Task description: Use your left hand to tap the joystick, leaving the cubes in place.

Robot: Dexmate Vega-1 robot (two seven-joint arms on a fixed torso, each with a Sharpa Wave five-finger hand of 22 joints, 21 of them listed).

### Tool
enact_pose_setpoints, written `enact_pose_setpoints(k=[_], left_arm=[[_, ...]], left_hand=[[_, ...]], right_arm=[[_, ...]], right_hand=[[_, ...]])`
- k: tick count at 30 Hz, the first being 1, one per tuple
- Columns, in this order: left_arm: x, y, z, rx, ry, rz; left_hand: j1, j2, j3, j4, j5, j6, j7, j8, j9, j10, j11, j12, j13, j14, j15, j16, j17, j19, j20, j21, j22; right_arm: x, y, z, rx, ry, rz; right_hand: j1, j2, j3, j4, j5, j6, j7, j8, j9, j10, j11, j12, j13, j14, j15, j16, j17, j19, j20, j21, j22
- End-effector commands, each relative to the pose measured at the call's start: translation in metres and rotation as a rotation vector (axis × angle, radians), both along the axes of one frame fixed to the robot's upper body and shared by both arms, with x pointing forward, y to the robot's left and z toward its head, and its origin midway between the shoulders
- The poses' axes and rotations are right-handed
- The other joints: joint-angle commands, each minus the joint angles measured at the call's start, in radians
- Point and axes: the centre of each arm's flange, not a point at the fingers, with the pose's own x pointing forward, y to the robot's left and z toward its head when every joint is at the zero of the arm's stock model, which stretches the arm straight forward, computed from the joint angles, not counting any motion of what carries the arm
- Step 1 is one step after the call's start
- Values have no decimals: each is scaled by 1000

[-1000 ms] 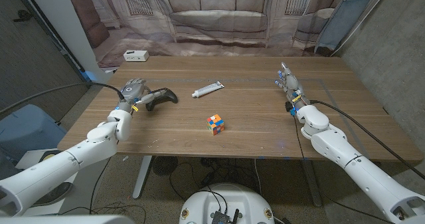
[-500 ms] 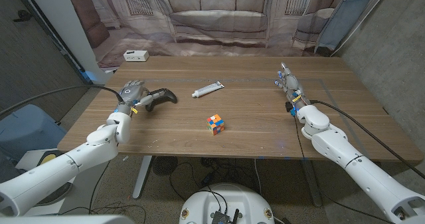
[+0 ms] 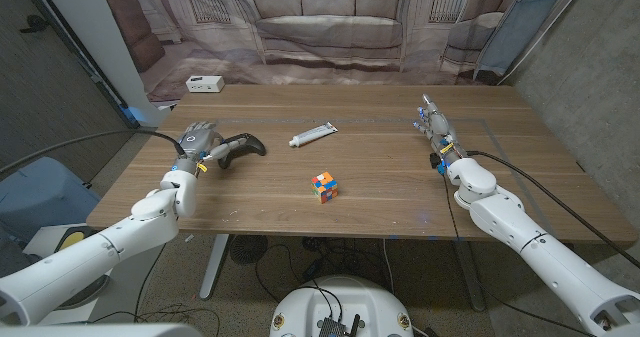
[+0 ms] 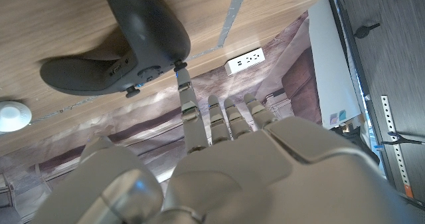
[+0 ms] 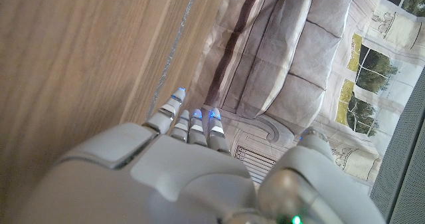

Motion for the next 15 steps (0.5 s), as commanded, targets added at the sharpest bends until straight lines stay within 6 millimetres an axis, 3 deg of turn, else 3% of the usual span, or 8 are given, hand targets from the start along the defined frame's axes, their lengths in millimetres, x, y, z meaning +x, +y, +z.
enact_pose_setpoints(k=[1, 15], left_arm=[[4, -2, -5, 3, 13, 19], [11, -8, -9, 10, 34, 19]], left_hand=[[7, 12, 0, -1, 6, 17, 4, 8, 3, 12, -4, 4, 3, 12, -2, 5, 2, -3, 3, 6, 2], [14, 20, 1, -3, 6, 38, 10, 11, 3, 13, -4, 3, 3, 14, -7, 4, 2, -4, 0, 5, 2]], right_arm=[[3, 0, 4, -11, 2, 3], [5, -3, 3, -14, 11, 2]], right_hand=[[-2, 8, 0, -3, -2, 2, -1, -1, 4, 2, -1, -3, 5, 2, 5, 0, 2, 1, 5, -2, 4], [-3, 8, -1, -3, -2, 2, -2, -1, 4, 2, 0, -3, 5, 0, 6, -1, 2, 0, 6, -2, 4]])
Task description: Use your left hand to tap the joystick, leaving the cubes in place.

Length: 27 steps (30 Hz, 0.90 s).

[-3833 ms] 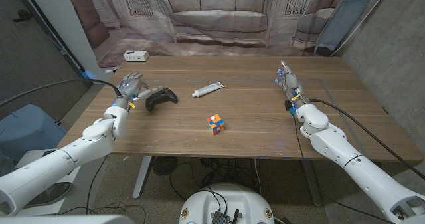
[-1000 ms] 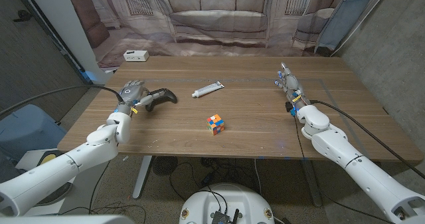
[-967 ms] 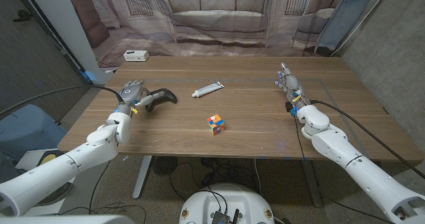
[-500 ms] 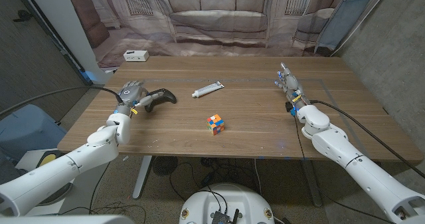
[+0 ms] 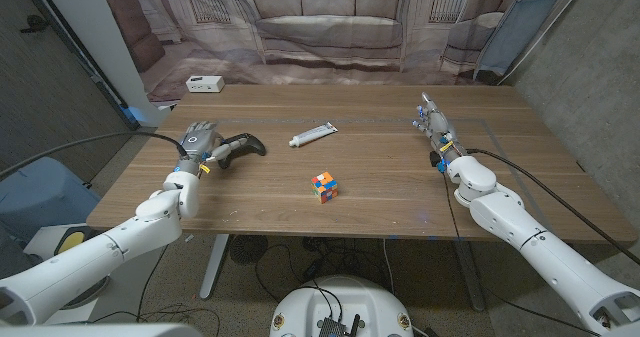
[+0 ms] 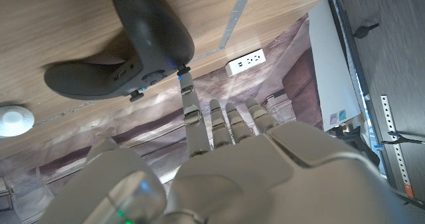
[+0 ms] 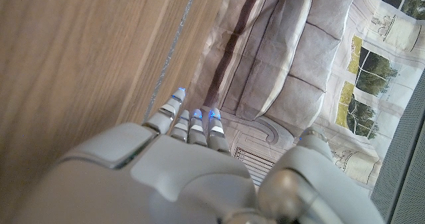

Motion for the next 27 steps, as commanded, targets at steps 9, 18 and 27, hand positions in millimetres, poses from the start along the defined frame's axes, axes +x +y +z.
enact_pose_setpoints(k=[9, 18, 27], left_arm=[[9, -5, -8, -2, 34, 7], [9, -6, -11, -1, 41, 5], [10, -7, -13, 1, 38, 15]], left_hand=[[6, 12, 2, -4, 6, 24, -2, 8, 2, 8, -4, 3, 3, 9, -4, 4, 2, -5, -1, 5, 2], [12, 18, 2, -6, 5, 71, 7, 19, 2, 13, -2, 4, 2, 10, -7, 3, 2, -6, -2, 5, 2], [16, 23, 3, -7, 5, 94, 14, 23, 2, 13, -8, 3, 2, 11, -8, 3, 2, -7, -3, 5, 2]], right_arm=[[4, -4, -1, -4, 11, -2], [6, -4, 0, -6, 11, 1], [5, -4, 2, -5, 12, -1]], right_hand=[[1, 4, -1, -4, -2, 1, -3, -2, 4, 1, -1, -3, 5, -1, 7, -1, 2, 0, 6, -2, 4], [1, 4, -2, -4, -2, 2, -1, -1, 4, 1, -1, -3, 5, -2, 5, -2, 2, -1, 5, -3, 4], [0, 4, -2, -4, -2, 2, -2, -1, 4, 1, -1, -3, 5, -2, 7, -2, 2, -1, 5, -2, 4]])
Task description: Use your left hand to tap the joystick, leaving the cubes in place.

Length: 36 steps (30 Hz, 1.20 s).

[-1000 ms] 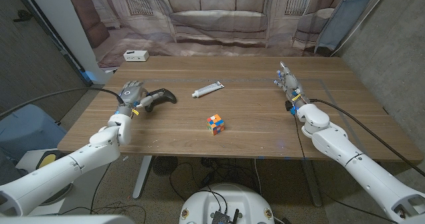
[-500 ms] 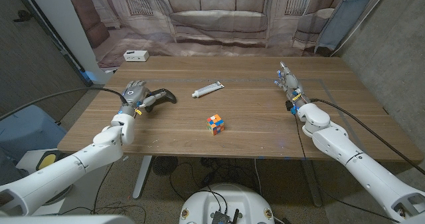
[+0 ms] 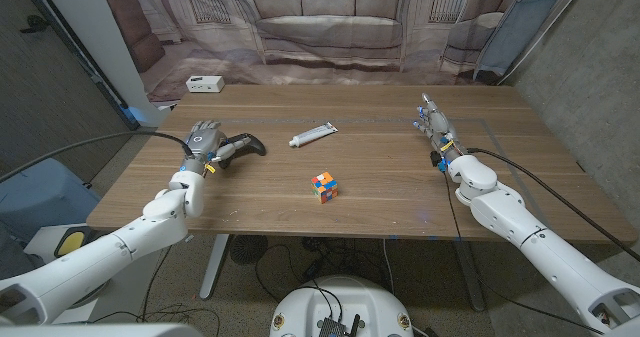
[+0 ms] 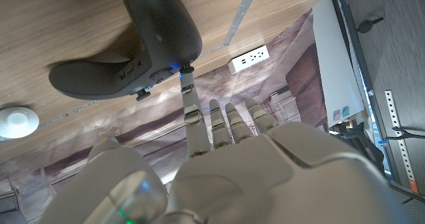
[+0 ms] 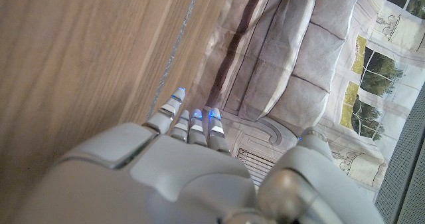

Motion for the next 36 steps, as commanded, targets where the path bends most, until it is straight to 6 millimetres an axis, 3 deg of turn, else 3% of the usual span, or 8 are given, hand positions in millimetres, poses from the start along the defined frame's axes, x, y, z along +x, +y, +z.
enact_pose_setpoints(k=[1, 14, 27, 36], left_arm=[[2, -2, -4, 0, 6, 9], [-1, 1, -5, -4, -5, 9], [-11, 6, 6, -29, -47, -6], [-16, 7, 13, -27, -73, -14]], left_hand=[[5, 11, 0, -4, 5, 76, 5, 7, 3, 8, -4, 3, 2, 5, -3, 3, 2, -3, 2, 5, 2], [11, 17, 1, -6, 4, 100, 12, 9, 3, 12, -2, 3, 2, 5, -7, 2, 2, -4, -11, 5, 2], [16, 21, 0, -8, 3, 75, -1, -8, 3, 19, 9, 4, 2, 8, -3, 3, 2, -3, -20, 5, 2], [16, 19, -4, -8, 1, 34, 0, -27, 4, 20, 16, 4, 2, 9, 0, 2, 2, -2, -11, 6, 2]], right_arm=[[0, 0, 1, -3, 1, -1], [-1, 2, 1, -3, 3, 0], [-3, 4, 1, -11, -3, 3], [-6, 3, 2, -8, -7, 2]], right_hand=[[0, 4, -2, -4, -2, 1, -2, -2, 4, 1, 0, -3, 5, -1, 7, -2, 2, -1, 5, -2, 4], [-1, 4, -3, -5, -2, 1, -1, -2, 4, 0, 0, -3, 5, -2, 7, -2, 2, -2, 7, -3, 4], [-1, 5, -4, -5, -2, 1, -2, -2, 4, 0, 0, -4, 5, -2, 8, -2, 2, -3, 7, -2, 4], [-1, 5, -4, -6, -2, 1, -2, -2, 4, 0, -2, -4, 5, -1, 8, -2, 2, -2, 6, -2, 4]])
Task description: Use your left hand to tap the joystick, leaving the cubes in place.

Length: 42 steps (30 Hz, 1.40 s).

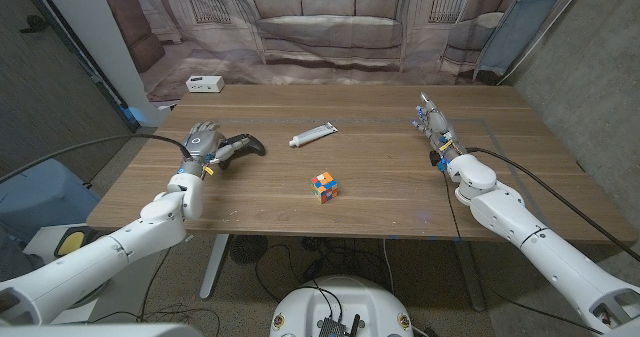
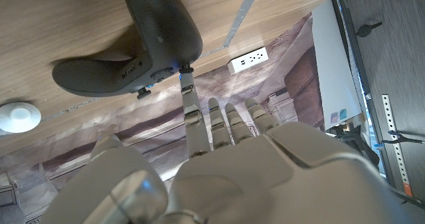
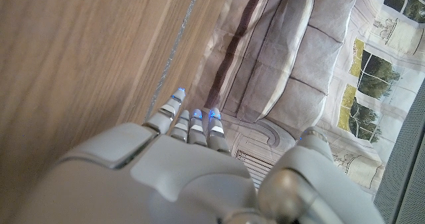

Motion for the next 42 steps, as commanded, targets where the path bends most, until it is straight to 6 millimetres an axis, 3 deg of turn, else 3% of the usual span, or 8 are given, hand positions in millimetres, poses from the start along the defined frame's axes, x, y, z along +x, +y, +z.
enact_pose_setpoints(k=[1, 27, 31, 32, 39, 42], left_arm=[[-8, 2, 11, -2, -39, -7], [-23, 6, 20, -21, -121, 21], [-24, 6, 20, -24, -128, 16], [-24, 5, 20, -26, -129, 17], [-25, 5, 20, -36, -146, 10], [-25, 5, 20, -40, -164, -4]], left_hand=[[4, 7, -5, -2, 0, 21, -11, -8, 3, 5, 7, 3, 2, 7, 4, 2, 2, 3, 6, 6, 2], [8, 9, -8, -4, -5, -4, -10, -13, 5, 18, 7, 7, 3, 23, 10, 7, 2, 8, 16, 7, 2], [13, 11, -8, -6, -8, -85, -25, -32, 6, 20, 5, 6, 4, 25, 16, 5, 2, 12, 23, 8, 2], [16, 12, -9, -8, -10, -131, -39, -35, 6, 19, 6, 5, 4, 28, 20, 5, 2, 14, 28, 8, 2], [24, 14, -12, -12, -18, -293, -83, -36, 7, -2, -1, -3, 6, 28, 32, 3, 3, 21, 41, 9, 2], [29, 15, -14, -16, -20, -417, -99, -41, 6, -6, -2, -4, 7, 27, 35, 3, 4, 22, 41, 9, 3]], right_arm=[[-3, -1, 0, 0, -5, 0], [-3, -6, -1, 7, -14, 3], [-4, -7, -1, 9, -14, 2], [-4, -8, -2, 11, -13, 2], [-4, -8, -2, 12, -17, 2], [-3, -8, -2, 14, -16, 1]], right_hand=[[-1, 5, -1, -2, -2, 1, -2, -2, 4, 1, -1, -3, 5, -1, 7, -1, 3, 1, 2, -2, 4], [-1, 6, -2, -3, -2, 1, -3, -1, 4, 3, -1, -2, 5, 0, 6, -1, 2, 3, 3, -1, 4], [-1, 6, -2, -3, -2, 1, -3, -2, 4, 3, -1, -2, 5, 1, 7, -1, 2, 3, 4, -1, 4], [-1, 6, -2, -3, -2, 1, -3, -2, 4, 4, 0, -2, 5, 1, 7, -1, 2, 3, 3, -1, 4], [-1, 6, -2, -4, -2, 0, -1, -2, 4, 4, -1, -2, 5, 1, 6, -1, 2, 4, 2, -1, 4], [0, 7, -2, -4, -2, -1, -1, -2, 4, 3, 0, -2, 5, 1, 5, -1, 2, 4, 2, -1, 4]])
